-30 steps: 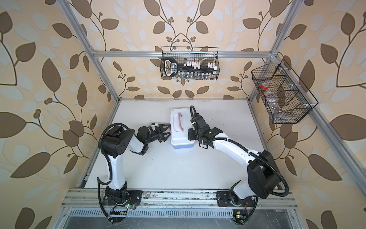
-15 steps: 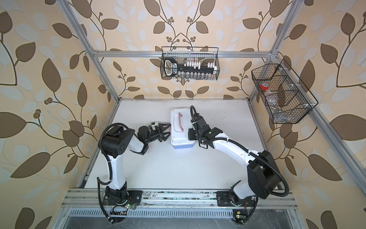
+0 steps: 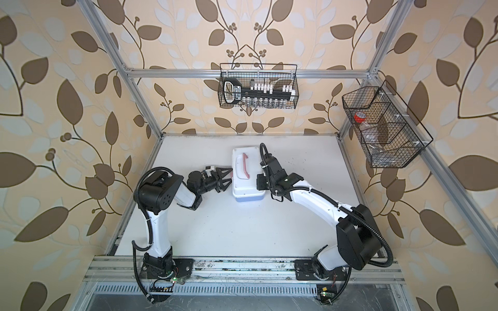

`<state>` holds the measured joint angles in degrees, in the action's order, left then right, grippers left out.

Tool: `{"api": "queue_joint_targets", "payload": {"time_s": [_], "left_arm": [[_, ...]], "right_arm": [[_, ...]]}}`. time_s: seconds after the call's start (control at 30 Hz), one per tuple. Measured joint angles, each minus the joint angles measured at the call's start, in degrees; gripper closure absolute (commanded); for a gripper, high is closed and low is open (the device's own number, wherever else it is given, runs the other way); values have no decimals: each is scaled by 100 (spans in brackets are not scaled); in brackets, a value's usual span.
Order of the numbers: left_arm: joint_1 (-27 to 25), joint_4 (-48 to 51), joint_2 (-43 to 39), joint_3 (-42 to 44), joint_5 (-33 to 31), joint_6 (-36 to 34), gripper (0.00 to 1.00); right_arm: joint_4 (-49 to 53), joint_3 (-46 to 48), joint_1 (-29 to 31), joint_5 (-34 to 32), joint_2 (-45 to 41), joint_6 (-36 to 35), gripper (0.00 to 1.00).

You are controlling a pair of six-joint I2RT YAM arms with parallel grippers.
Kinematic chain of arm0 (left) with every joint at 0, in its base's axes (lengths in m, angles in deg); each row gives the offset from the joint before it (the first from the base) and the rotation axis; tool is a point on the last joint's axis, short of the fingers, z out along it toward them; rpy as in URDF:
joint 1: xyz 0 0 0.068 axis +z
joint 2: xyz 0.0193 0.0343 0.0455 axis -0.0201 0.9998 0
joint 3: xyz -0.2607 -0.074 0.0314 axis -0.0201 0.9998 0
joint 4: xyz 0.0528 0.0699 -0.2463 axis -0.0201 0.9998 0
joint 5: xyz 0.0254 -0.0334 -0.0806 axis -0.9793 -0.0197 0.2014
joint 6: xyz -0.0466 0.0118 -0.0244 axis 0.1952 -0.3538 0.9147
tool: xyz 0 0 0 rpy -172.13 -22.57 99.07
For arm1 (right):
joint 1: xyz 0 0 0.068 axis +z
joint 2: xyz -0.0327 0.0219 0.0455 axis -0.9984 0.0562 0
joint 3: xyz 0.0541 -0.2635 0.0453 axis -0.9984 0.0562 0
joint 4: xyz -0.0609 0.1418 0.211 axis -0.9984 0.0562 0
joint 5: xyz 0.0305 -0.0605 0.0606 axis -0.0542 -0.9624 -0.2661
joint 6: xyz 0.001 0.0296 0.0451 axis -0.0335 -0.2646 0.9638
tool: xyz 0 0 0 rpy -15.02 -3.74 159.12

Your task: Pack the tool kit

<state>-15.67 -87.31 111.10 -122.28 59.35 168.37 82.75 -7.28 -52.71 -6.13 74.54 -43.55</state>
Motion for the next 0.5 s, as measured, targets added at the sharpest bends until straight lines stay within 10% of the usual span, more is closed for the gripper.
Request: {"api": "queue_joint_targets", "payload": {"time_s": [0.5], "left_arm": [[114, -39, -227, -31, -105, 37, 30]], "right_arm": [[-7, 9, -11, 17, -2, 0, 100]]}}
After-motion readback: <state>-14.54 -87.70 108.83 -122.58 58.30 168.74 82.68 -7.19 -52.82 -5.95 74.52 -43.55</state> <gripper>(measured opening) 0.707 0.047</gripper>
